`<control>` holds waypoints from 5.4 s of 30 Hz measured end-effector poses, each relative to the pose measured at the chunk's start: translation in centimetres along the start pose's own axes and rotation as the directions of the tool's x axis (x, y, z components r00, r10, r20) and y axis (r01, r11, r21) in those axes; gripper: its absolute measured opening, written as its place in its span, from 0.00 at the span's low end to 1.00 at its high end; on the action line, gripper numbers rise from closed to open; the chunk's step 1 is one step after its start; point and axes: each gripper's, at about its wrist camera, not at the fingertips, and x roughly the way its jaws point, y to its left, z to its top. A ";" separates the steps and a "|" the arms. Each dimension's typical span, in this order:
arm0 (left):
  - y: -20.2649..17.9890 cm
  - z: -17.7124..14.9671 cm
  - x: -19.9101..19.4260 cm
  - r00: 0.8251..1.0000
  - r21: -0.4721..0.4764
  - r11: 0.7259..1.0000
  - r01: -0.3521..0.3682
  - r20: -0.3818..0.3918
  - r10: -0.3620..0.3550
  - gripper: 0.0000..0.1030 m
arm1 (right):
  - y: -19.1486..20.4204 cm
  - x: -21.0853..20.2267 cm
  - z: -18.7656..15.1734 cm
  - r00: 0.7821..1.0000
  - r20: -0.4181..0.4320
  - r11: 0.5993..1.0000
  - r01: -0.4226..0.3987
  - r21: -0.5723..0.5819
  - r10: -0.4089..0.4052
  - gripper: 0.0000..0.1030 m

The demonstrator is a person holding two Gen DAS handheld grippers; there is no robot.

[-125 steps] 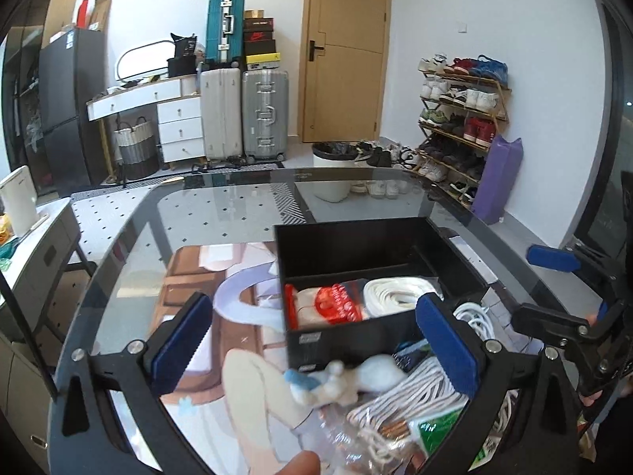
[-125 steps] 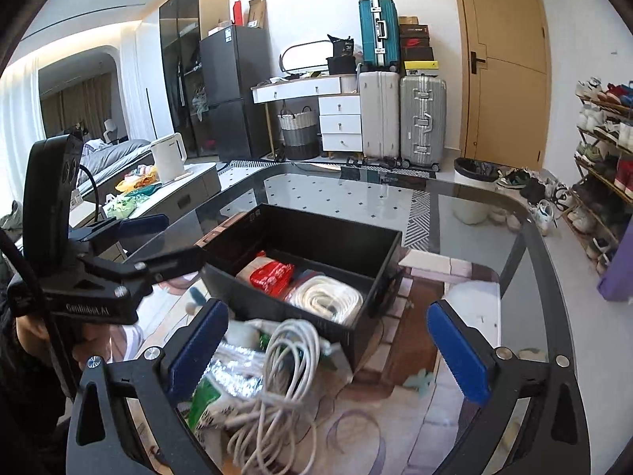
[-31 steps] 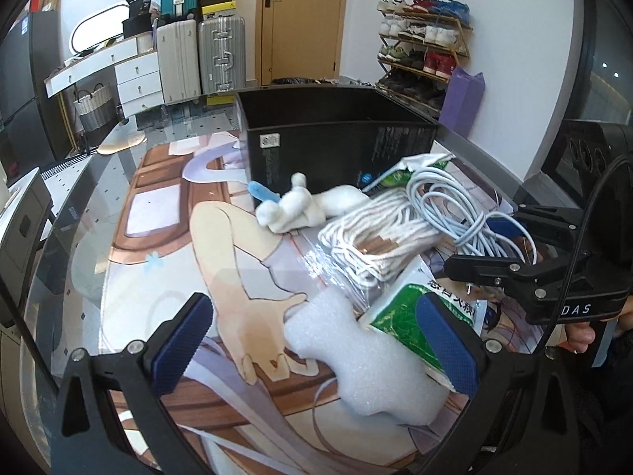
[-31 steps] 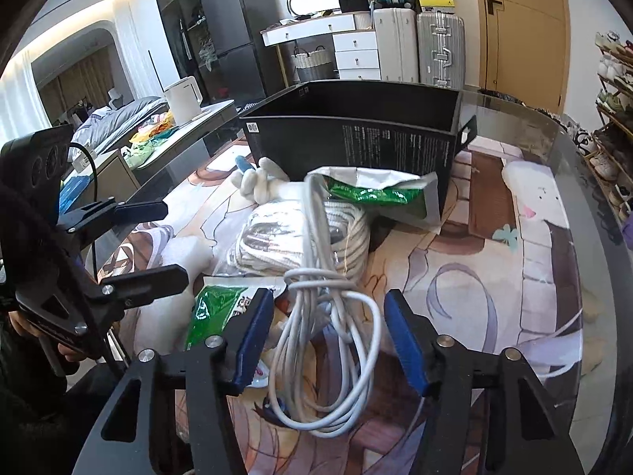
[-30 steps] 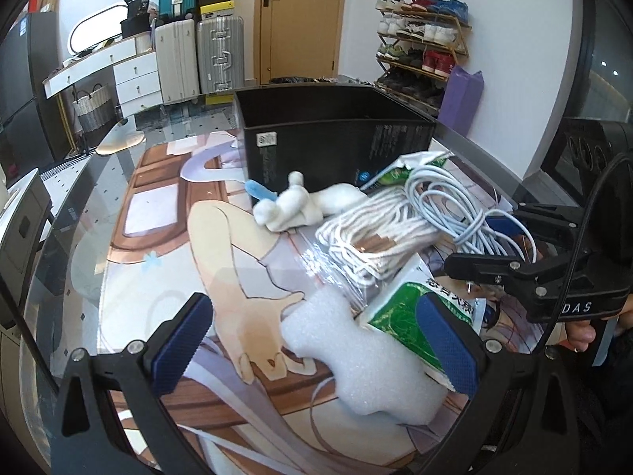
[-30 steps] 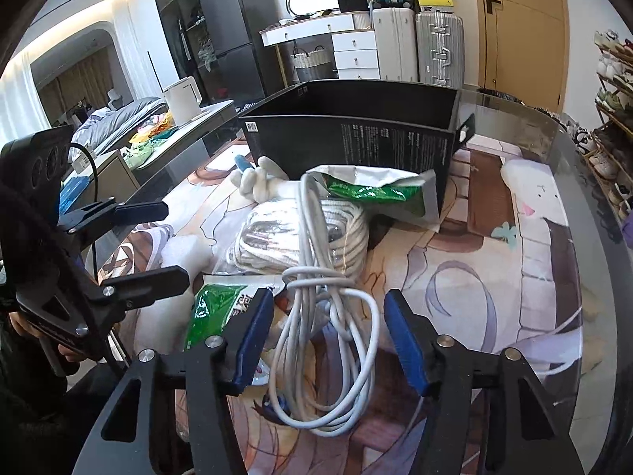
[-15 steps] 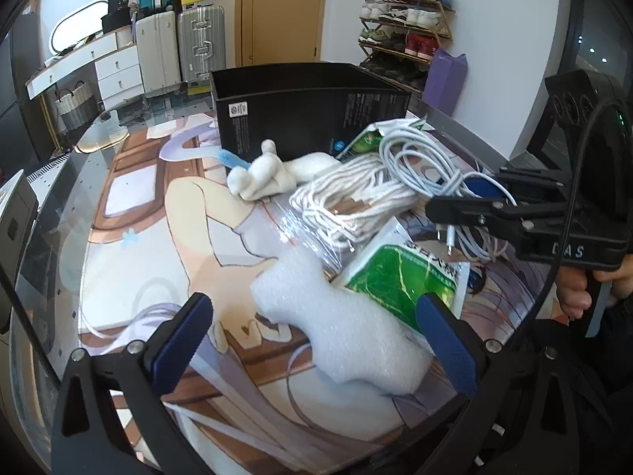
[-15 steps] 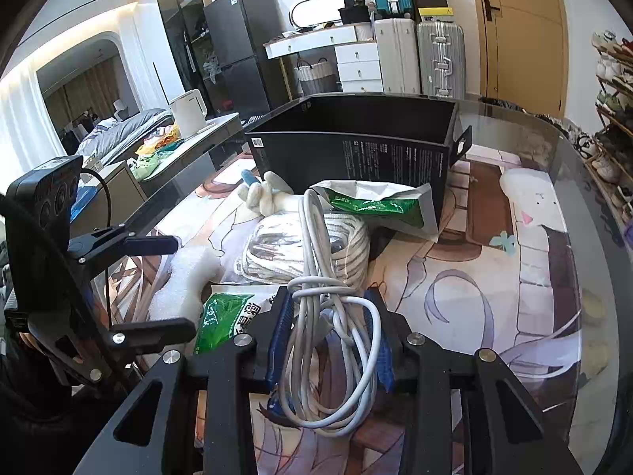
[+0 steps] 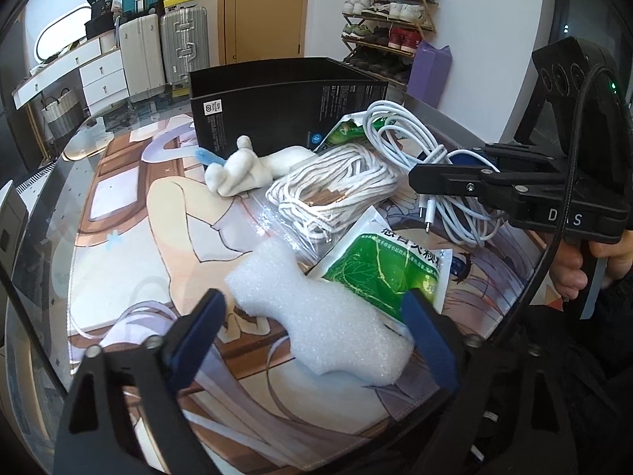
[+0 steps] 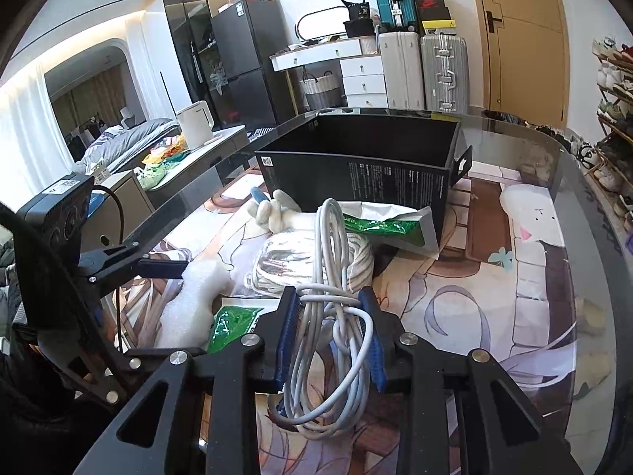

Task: Organize soft objects
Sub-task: 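Grasp the white foam block with the left gripper while the right lifts the cables, then carry the foam and cables over the black box and open both grippers inside, then withdraw both grippers from the box toward the remaining items on the table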

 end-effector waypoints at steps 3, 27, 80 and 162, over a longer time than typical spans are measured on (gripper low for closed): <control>0.1 0.0 -0.1 1.000 -0.003 1.000 0.003 0.009 -0.003 0.67 | 0.0 -0.4 -0.1 1.000 0.009 1.000 -0.002 0.001 0.002 0.30; 1.5 1.0 -1.9 0.995 -0.040 0.999 0.002 0.102 0.003 0.36 | -0.3 -1.7 0.5 0.998 0.069 1.000 -0.008 0.009 0.007 0.30; 2.4 10.4 -2.8 0.946 -0.132 0.991 -0.010 0.320 0.053 0.36 | -1.2 -5.9 8.5 0.957 0.289 1.000 0.005 0.003 -0.006 0.30; 4.7 10.1 0.2 0.926 -0.193 0.955 -0.226 0.262 0.272 1.00 | -3.0 -0.9 7.3 0.980 0.172 0.995 0.097 0.027 -0.100 0.99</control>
